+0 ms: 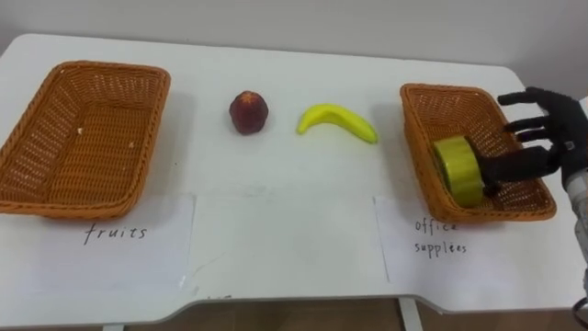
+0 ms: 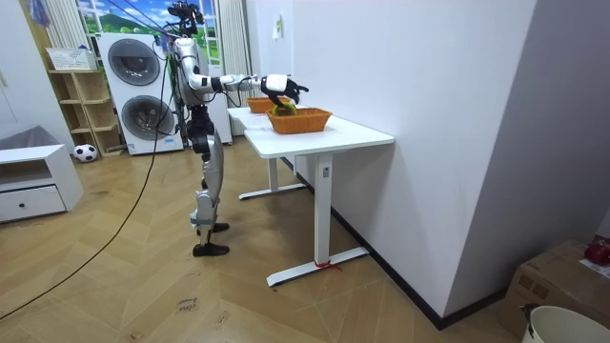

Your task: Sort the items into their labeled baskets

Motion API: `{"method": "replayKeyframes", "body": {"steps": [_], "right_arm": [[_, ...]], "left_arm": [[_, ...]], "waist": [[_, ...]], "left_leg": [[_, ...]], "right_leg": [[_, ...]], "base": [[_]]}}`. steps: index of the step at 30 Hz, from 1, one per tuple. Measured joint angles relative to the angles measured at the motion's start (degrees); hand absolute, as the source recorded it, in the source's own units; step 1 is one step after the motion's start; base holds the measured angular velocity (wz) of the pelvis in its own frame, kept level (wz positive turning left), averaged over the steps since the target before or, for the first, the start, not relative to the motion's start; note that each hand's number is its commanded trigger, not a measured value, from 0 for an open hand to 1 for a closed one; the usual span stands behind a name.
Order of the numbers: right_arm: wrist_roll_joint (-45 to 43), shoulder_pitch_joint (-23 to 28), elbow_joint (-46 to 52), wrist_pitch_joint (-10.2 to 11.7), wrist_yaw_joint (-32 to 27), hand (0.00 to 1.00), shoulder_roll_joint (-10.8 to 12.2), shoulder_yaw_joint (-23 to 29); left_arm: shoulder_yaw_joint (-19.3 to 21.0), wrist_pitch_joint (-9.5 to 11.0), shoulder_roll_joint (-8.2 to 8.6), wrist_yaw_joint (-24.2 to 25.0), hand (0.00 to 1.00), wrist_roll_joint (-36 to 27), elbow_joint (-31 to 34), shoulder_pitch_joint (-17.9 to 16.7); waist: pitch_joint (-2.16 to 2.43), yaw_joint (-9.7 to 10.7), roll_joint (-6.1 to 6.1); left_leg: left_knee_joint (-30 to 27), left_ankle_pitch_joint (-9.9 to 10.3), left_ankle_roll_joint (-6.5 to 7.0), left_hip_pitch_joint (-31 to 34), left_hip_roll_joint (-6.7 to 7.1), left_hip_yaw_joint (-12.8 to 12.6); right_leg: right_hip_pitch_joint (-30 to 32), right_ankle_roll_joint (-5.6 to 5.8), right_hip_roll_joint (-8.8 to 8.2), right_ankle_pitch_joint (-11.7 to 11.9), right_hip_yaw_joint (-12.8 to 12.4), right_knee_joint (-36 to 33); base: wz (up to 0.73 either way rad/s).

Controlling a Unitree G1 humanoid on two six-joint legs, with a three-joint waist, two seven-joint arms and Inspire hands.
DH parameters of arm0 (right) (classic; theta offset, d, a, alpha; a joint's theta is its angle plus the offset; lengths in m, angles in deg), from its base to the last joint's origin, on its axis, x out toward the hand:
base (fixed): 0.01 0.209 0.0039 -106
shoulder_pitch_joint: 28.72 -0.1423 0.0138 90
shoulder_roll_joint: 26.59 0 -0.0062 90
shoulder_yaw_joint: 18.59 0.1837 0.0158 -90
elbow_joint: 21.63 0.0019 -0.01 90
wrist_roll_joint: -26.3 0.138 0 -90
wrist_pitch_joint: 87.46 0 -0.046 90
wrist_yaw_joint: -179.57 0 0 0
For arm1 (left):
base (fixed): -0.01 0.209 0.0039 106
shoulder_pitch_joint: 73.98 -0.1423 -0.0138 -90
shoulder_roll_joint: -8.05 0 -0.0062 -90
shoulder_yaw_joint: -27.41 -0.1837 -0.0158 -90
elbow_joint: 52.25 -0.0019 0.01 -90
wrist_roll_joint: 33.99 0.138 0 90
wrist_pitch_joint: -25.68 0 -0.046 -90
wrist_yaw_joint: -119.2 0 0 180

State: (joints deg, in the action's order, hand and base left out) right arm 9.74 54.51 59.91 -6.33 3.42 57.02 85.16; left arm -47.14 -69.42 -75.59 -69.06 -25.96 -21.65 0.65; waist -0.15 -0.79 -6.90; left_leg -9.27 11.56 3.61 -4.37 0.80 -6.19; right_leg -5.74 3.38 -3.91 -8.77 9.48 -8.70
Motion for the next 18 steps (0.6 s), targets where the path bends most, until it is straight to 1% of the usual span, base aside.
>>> {"method": "replayKeyframes", "body": {"steps": [5,6,10,13,16,18], "right_arm": [[-0.27,0.00,2.51,0.21,0.01,0.00,0.00,0.01],[-1.65,0.00,2.73,0.61,0.04,0.00,0.00,0.01],[-3.99,0.09,5.18,0.66,0.10,0.00,0.01,0.00],[-4.54,0.08,6.32,0.73,0.07,0.00,0.00,0.01],[-4.48,0.08,6.46,0.75,0.07,0.00,0.00,-0.05],[-4.46,0.08,6.46,0.77,0.09,0.00,0.00,-0.05]], "left_arm": [[0.07,0.08,0.00,0.01,0.00,0.21,0.06,0.04],[0.06,0.14,0.00,-0.02,0.00,0.54,0.05,0.03],[0.05,0.10,0.09,-0.05,0.00,0.47,0.33,0.00],[0.03,0.08,0.22,-0.07,0.00,0.42,0.32,-0.07],[-0.16,0.05,0.59,-0.10,0.00,0.44,0.23,-0.17],[-0.62,0.07,0.88,-0.10,0.00,0.43,0.13,-0.18]], "waist": [[-0.03,-0.29,0.13],[-0.04,-0.42,0.15],[-0.15,-0.81,0.33],[-0.02,-1.20,0.65],[-0.19,-1.29,1.01],[-0.20,-1.27,1.25]], "left_leg": [[0.05,0.07,-0.10,-0.43,-0.12,0.02],[-0.07,0.08,-0.11,-0.42,-0.12,0.06],[-0.37,0.13,-0.19,-0.19,-0.16,0.04],[-0.69,0.24,-0.36,-0.23,-0.37,0.01],[-1.01,0.30,-0.46,-0.24,-0.46,0.15],[-0.99,0.30,-0.47,-0.17,-0.44,0.18]], "right_leg": [[-0.32,-0.01,0.13,0.00,-0.08,0.03],[-0.42,-0.01,0.15,-0.01,-0.15,0.02],[-0.30,-0.17,0.17,-0.09,-0.19,0.01],[-0.42,-0.25,0.36,-0.08,-0.21,-0.06],[-0.69,-0.32,0.48,-0.09,-0.21,-0.07],[-0.56,-0.46,0.46,-0.17,-0.19,-0.10]], "base": [[0.00],[0.00],[0.00],[0.00],[0.01],[0.00]]}}
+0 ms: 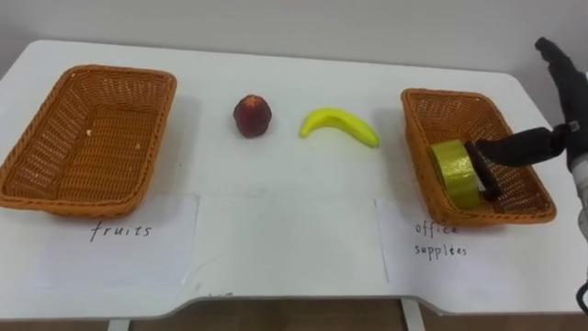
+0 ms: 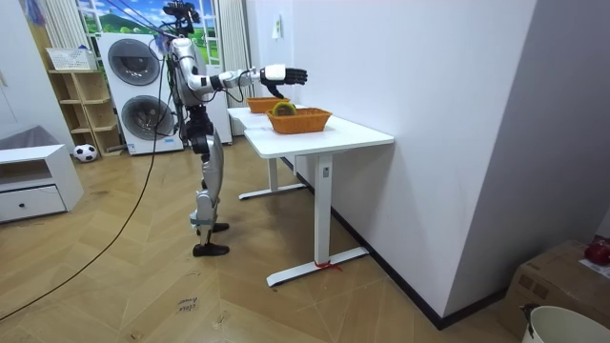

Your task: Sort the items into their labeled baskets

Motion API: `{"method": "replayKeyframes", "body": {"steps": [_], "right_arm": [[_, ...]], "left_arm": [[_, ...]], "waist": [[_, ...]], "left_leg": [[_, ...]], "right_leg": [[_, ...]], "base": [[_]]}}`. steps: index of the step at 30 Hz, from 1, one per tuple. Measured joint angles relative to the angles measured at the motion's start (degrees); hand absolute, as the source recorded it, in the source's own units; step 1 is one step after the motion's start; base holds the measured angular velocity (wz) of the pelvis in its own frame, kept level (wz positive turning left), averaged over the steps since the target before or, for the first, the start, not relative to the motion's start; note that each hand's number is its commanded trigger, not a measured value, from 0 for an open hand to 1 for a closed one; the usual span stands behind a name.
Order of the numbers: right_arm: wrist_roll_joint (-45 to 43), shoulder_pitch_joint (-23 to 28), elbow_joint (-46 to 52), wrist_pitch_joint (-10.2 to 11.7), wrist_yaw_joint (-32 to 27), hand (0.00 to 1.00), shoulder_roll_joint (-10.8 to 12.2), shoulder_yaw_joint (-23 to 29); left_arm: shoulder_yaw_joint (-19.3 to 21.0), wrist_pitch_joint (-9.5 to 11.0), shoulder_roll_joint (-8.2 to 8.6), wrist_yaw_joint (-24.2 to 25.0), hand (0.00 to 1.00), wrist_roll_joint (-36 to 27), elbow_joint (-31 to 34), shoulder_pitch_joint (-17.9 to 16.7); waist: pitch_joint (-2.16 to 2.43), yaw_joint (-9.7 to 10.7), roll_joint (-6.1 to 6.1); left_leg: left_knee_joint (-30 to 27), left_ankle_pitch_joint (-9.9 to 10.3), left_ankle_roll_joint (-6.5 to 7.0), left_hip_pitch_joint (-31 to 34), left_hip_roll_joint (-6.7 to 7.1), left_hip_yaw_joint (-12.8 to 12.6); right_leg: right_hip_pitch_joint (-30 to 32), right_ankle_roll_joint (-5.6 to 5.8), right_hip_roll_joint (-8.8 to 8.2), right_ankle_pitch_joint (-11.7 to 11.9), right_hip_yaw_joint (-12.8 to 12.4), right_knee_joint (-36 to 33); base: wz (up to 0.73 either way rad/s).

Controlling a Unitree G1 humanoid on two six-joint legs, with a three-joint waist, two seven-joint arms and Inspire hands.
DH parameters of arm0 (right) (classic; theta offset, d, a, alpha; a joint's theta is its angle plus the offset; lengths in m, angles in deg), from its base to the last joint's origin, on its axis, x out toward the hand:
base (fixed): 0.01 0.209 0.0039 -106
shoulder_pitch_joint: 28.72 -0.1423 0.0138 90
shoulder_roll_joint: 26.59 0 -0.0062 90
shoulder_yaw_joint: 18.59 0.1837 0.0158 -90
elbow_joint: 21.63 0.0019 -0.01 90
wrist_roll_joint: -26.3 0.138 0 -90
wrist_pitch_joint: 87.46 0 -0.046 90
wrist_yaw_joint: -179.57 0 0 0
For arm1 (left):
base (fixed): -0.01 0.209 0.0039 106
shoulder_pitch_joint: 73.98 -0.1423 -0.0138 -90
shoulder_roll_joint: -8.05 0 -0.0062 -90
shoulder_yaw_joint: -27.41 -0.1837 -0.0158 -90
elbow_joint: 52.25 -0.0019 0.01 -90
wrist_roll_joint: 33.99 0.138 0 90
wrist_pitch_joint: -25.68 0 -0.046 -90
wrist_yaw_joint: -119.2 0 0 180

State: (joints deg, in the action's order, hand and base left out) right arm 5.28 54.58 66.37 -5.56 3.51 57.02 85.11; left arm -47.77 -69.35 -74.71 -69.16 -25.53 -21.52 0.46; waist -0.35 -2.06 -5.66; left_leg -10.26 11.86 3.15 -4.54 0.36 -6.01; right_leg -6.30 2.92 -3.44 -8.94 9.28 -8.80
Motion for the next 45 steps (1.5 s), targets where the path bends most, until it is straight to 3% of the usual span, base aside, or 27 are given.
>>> {"method": "replayKeyframes", "body": {"steps": [9,14,21,23,26,32,36,41,45], "right_arm": [[5.51,-0.03,1.89,-0.01,-0.55,0.00,-0.02,0.01],[10.35,-0.20,4.83,-0.01,-0.88,0.00,-0.01,-0.03],[11.39,-0.93,5.44,-0.04,-1.46,0.00,0.04,-2.78],[11.17,-1.03,5.45,-0.10,-1.55,0.00,0.06,-4.05],[11.11,-2.97,5.43,-0.26,-1.92,0.00,0.05,-6.10],[14.32,-10.06,5.42,-0.21,-2.63,0.00,0.04,-8.28],[14.17,-12.90,5.23,-0.07,-4.03,0.00,0.04,-8.57],[13.30,-15.86,0.77,0.05,-4.58,0.00,0.04,-10.92],[13.32,-17.21,-2.05,-0.21,-3.75,0.00,0.03,-13.40]], "left_arm": [[-0.76,0.28,0.27,-0.09,0.00,-2.23,0.16,1.81],[-2.86,0.43,-0.05,-0.06,0.00,-2.11,0.35,2.83],[-5.47,0.34,-0.75,-0.05,0.00,-3.41,0.82,2.78],[-6.16,0.33,-0.95,0.00,0.00,-3.35,0.87,2.86],[-6.20,0.37,-1.18,0.11,0.00,-3.26,1.83,2.83],[-6.75,0.44,-1.12,0.14,0.00,-3.26,1.93,3.02],[-6.97,0.23,-1.18,0.14,0.00,-3.03,2.39,2.85],[-7.34,0.21,-1.25,0.09,0.00,-2.69,3.70,1.97],[-8.02,-0.06,-1.22,0.12,0.00,-2.51,6.65,0.39]], "waist": [[0.51,0.46,-0.90],[0.51,0.40,-0.88],[-0.22,-0.07,0.09],[-0.12,-0.30,0.51],[-0.02,-0.65,0.70],[0.39,-2.21,-0.37],[0.44,-2.90,-0.99],[0.13,-4.52,-1.27],[-0.25,-5.17,-0.78]], "left_leg": [[0.33,-0.35,-0.35,0.95,0.04,-0.05],[0.59,-0.34,-0.33,0.41,0.05,-0.02],[0.99,-0.31,-0.29,0.02,-0.09,-1.48],[1.10,-0.31,-0.29,0.39,-0.16,-1.65],[0.95,-0.36,-0.35,0.90,-0.38,-1.86],[0.95,-0.42,-0.51,1.00,-0.55,-1.43],[0.64,-0.42,-0.50,1.45,-0.45,0.59],[0.55,-0.43,-0.52,1.86,-0.39,1.42],[0.38,-0.46,-0.57,2.50,-0.35,1.99]], "right_leg": [[1.71,-0.36,0.09,-0.18,0.13,-1.00],[1.30,-0.35,-0.10,-0.18,0.23,-0.97],[1.68,-0.36,-0.10,-0.18,0.14,-1.00],[2.43,-0.36,-0.06,-0.18,0.09,-1.30],[3.36,-0.45,0.12,-0.15,0.06,-1.97],[3.19,-0.63,0.48,-0.04,0.23,-1.79],[2.71,-0.63,0.36,-0.04,1.46,-1.71],[2.32,-0.64,0.36,-0.03,1.87,-0.87],[2.47,-0.64,0.31,-0.03,2.44,-0.77]], "base": [[-0.01],[0.00],[-0.11],[-0.10],[-0.08],[0.04],[0.24],[0.11],[0.09]]}}
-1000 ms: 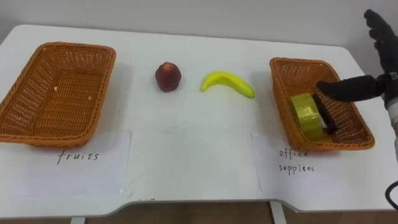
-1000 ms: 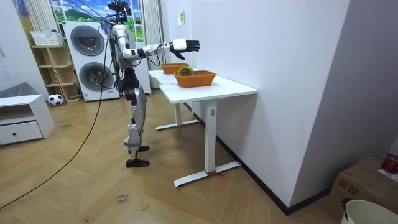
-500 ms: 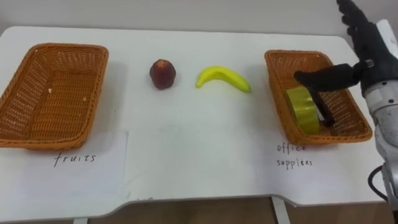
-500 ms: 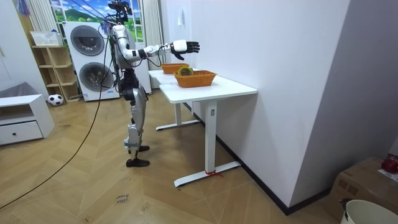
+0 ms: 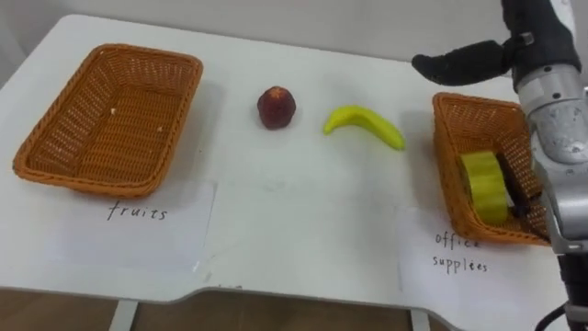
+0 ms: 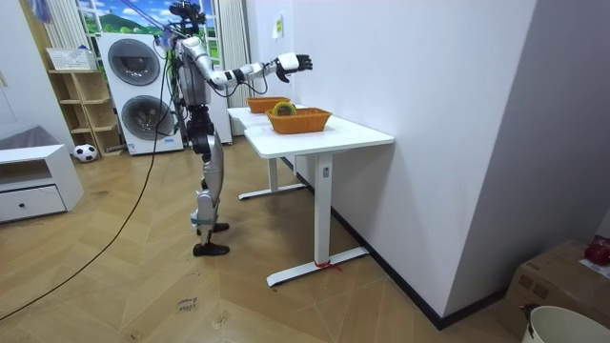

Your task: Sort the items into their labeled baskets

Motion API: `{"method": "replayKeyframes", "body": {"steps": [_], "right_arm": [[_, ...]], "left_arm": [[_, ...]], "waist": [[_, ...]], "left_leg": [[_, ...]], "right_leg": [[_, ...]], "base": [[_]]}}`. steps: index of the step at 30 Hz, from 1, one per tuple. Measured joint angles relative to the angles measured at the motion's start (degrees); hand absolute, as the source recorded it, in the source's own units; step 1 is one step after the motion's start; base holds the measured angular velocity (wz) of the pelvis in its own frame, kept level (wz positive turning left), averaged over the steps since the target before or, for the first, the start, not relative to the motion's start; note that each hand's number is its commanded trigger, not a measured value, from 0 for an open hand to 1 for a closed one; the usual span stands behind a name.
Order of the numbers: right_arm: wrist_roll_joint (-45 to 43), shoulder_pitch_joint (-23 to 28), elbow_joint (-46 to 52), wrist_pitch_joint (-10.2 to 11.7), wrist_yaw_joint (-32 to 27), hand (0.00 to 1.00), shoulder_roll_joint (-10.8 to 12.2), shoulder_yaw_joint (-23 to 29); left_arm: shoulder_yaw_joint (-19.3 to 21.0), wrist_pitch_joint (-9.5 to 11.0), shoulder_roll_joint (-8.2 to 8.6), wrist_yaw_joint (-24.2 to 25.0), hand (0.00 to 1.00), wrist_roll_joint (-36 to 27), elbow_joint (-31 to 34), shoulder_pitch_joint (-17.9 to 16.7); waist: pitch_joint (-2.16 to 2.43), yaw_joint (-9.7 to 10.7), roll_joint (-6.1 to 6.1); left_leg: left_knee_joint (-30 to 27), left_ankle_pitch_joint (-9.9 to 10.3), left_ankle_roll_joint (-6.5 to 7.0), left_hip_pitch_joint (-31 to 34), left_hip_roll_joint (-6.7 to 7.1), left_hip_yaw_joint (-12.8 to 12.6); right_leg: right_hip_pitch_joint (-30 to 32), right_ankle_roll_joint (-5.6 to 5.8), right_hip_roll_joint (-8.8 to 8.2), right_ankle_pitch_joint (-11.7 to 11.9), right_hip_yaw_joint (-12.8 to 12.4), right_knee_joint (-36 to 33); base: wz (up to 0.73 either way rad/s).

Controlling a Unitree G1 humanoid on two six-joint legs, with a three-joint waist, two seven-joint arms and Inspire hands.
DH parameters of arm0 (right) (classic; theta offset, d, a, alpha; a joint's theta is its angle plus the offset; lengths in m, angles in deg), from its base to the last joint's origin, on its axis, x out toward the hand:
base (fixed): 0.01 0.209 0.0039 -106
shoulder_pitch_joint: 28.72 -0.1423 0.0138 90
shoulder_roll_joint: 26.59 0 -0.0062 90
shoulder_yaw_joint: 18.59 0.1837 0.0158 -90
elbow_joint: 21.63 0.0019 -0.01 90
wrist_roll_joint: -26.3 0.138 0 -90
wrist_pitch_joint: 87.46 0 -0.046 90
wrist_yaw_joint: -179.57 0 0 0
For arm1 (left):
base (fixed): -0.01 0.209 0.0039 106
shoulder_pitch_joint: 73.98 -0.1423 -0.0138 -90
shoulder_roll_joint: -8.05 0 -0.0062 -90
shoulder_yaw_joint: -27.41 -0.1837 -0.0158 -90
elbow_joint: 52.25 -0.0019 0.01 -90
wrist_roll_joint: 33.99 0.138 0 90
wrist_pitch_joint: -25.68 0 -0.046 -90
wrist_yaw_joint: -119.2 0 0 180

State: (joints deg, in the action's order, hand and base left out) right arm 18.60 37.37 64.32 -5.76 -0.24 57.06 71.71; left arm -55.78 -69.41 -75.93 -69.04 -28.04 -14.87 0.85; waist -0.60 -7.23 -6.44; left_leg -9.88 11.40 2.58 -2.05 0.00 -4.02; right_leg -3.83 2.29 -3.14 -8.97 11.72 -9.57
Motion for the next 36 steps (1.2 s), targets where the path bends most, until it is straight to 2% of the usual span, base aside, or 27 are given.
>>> {"method": "replayKeyframes", "body": {"steps": [4,9,12,15,17,20,22,36], "right_arm": [[0.41,-0.18,-0.98,-0.11,1.49,0.00,-0.02,-0.89],[0.77,-1.04,-2.59,-0.14,3.12,0.00,-0.28,-1.26],[0.63,-2.11,-4.49,-0.14,3.78,0.00,-0.34,-1.62],[0.39,-2.28,-6.91,-0.25,3.77,0.00,-1.10,-1.64],[0.18,-2.28,-7.30,-0.54,3.77,0.00,-1.68,-1.69],[-1.85,-2.30,-8.85,-0.54,3.86,0.00,-4.03,-3.41],[-2.11,-2.30,-9.69,-0.58,4.31,0.00,-4.40,-3.51],[-4.39,-3.74,-14.60,-1.77,9.01,0.00,-5.05,-4.84]], "left_arm": [[-0.31,-0.87,0.02,0.63,0.00,0.00,0.43,-0.21],[-0.28,-1.40,0.13,1.71,0.00,0.51,-0.27,-0.25],[-0.21,-2.34,-0.01,2.14,0.00,0.51,-0.28,-0.44],[-0.21,-2.46,-0.16,2.86,0.00,0.56,-0.23,-0.43],[-0.22,-2.53,-0.25,3.14,0.00,0.67,-0.23,-0.48],[-0.23,-2.88,-0.62,3.84,0.00,1.10,-0.23,-0.42],[-0.24,-3.16,-0.80,3.91,0.00,1.10,-0.24,-0.35],[-0.30,-3.81,-1.53,5.18,0.00,2.55,-0.21,-0.03]], "waist": [[-0.03,-0.48,0.18],[0.03,-1.01,0.10],[0.22,-1.00,-0.19],[0.39,-1.03,-0.59],[0.34,-1.09,-0.84],[0.26,-1.07,-1.35],[0.24,-1.08,-1.43],[0.32,-1.31,-1.65]], "left_leg": [[-0.20,-0.03,-0.04,0.51,0.44,1.26],[-0.35,-0.04,-0.02,0.58,0.66,1.75],[-0.45,-0.05,-0.01,0.58,0.66,1.99],[-0.53,-0.06,0.01,0.63,0.69,2.57],[-0.68,-0.07,0.03,0.93,0.68,2.59],[-1.27,-0.07,0.03,1.49,0.66,2.69],[-1.43,-0.07,0.03,1.62,0.63,2.72],[-1.56,-0.29,-0.02,2.80,0.71,2.84]], "right_leg": [[-0.05,0.00,-0.06,0.00,1.08,-0.01],[-0.16,0.01,-0.23,-0.02,1.13,0.00],[-0.28,0.01,-0.32,-0.02,1.20,0.00],[-0.43,0.02,-0.40,-0.03,1.27,-0.03],[-0.26,0.02,-0.42,-0.03,1.31,0.00],[-0.06,0.01,-0.47,-0.03,1.97,0.02],[-0.05,0.01,-0.52,-0.03,2.57,0.01],[1.04,0.00,-0.50,-0.03,2.65,-0.08]], "base": [[0.14],[0.05],[0.03],[0.08],[0.00],[0.00],[0.00],[0.00]]}}
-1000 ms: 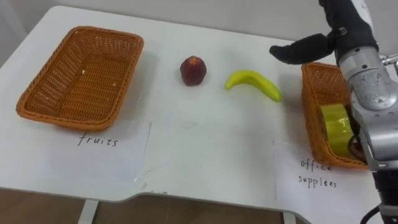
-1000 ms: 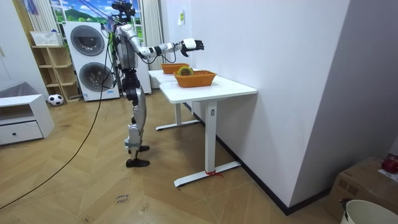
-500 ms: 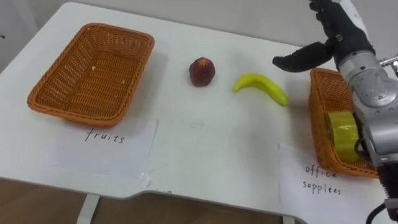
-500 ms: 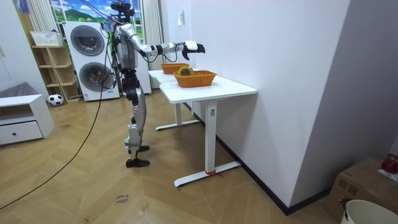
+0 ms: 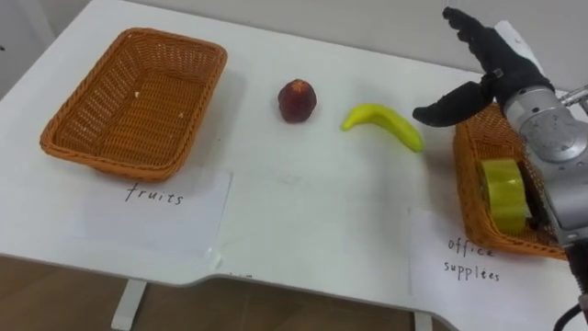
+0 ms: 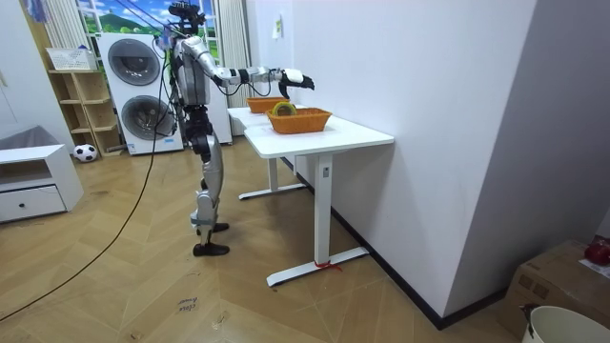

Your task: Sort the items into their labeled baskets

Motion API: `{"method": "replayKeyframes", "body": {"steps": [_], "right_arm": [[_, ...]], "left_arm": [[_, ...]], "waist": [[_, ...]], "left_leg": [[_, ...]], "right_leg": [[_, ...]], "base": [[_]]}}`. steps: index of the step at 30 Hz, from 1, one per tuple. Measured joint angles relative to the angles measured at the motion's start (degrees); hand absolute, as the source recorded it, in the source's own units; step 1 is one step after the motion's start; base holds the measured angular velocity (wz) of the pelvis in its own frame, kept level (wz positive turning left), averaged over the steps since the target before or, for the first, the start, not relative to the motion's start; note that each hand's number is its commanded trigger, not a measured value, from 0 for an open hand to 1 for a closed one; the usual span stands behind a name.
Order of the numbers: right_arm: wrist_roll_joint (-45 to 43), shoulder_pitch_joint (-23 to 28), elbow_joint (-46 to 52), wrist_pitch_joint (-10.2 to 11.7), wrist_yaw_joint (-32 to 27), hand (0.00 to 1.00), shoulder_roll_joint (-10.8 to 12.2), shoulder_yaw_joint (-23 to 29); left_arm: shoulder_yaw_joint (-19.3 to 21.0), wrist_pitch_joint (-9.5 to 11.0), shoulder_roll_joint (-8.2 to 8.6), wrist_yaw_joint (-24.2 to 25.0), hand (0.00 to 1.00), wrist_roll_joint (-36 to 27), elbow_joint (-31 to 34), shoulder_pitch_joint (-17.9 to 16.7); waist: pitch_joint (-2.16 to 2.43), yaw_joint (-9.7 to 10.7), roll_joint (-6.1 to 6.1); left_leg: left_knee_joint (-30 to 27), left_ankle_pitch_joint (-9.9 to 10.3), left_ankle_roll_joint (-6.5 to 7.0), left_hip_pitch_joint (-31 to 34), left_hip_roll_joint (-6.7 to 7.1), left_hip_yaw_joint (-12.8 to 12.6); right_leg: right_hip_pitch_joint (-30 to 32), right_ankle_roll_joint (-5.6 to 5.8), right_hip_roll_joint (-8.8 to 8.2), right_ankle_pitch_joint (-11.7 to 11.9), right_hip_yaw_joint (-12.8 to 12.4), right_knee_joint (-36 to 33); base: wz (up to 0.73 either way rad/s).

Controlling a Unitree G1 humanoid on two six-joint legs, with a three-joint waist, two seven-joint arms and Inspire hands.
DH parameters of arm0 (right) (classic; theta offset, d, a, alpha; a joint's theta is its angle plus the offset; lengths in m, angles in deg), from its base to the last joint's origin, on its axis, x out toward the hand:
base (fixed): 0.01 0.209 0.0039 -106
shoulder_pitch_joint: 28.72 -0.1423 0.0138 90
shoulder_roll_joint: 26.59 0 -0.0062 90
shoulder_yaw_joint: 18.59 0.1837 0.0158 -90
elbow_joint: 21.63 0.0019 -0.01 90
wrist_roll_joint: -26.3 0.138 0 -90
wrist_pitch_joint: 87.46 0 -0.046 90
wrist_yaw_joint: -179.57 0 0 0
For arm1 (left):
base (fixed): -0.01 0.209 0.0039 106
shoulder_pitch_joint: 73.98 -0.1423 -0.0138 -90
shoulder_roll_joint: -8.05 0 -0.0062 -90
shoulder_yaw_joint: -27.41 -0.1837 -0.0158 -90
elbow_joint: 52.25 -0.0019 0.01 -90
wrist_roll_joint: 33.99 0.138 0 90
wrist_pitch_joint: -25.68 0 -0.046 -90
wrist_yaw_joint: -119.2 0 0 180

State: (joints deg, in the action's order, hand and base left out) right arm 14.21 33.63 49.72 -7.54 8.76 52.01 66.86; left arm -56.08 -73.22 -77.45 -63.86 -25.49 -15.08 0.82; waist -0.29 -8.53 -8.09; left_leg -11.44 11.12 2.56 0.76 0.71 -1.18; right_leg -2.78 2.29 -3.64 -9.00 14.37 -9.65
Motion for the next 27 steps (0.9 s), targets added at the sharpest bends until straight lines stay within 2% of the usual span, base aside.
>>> {"method": "replayKeyframes", "body": {"steps": [5,9,15,17,22,27], "right_arm": [[0.18,-0.45,-1.68,-0.04,1.62,0.00,-0.05,-1.14],[-0.95,-1.03,-3.40,0.04,1.62,0.00,-0.08,-1.83],[-3.98,-3.02,-7.45,0.25,1.56,0.00,-0.08,-3.97],[-4.58,-3.54,-8.15,0.25,1.52,0.00,-0.09,-4.41],[-6.47,-7.84,-12.38,0.31,0.14,0.00,-0.22,-10.73],[-6.69,-8.48,-12.77,0.69,-0.81,0.00,-0.22,-12.95]], "left_arm": [[0.00,-0.43,-0.18,0.31,0.00,-0.01,-0.52,0.40],[-0.99,-0.40,-0.88,0.35,0.00,0.00,-2.22,2.03],[-1.19,-0.35,-0.97,0.44,0.00,0.06,-3.11,2.42],[-1.26,-0.32,-1.05,0.83,0.00,0.03,-3.58,2.69],[-5.79,-0.30,-2.47,1.15,0.00,-0.07,-4.12,4.67],[-6.23,0.32,-3.47,1.21,0.00,-0.05,-4.19,5.69]], "waist": [[0.00,-0.26,0.00],[0.04,-1.34,-0.42],[-0.50,-1.92,-1.55],[-0.52,-2.05,-1.97],[-0.54,-2.56,-2.43],[-0.52,-3.16,-2.72]], "left_leg": [[0.05,0.00,0.00,0.02,-0.01,0.15],[-0.07,-0.03,-0.01,0.71,0.01,0.50],[-0.38,-0.23,-0.13,1.80,0.06,1.18],[-0.75,-0.27,-0.16,2.62,0.08,1.45],[-1.62,-0.36,-0.30,4.76,0.06,1.50],[-1.65,-0.36,-0.30,5.15,0.04,1.60]], "right_leg": [[0.00,0.00,-0.03,-0.01,0.08,0.01],[0.59,-0.28,-0.11,-0.24,0.00,-0.07],[1.25,-0.30,-0.11,-0.25,0.28,-0.04],[1.75,-0.30,-0.07,-0.24,0.34,0.00],[3.50,-0.40,-0.02,-0.18,0.85,-0.10],[3.80,-0.41,-0.05,-0.18,1.46,-0.11]], "base": [[0.01],[0.04],[0.05],[0.08],[0.01],[0.02]]}}
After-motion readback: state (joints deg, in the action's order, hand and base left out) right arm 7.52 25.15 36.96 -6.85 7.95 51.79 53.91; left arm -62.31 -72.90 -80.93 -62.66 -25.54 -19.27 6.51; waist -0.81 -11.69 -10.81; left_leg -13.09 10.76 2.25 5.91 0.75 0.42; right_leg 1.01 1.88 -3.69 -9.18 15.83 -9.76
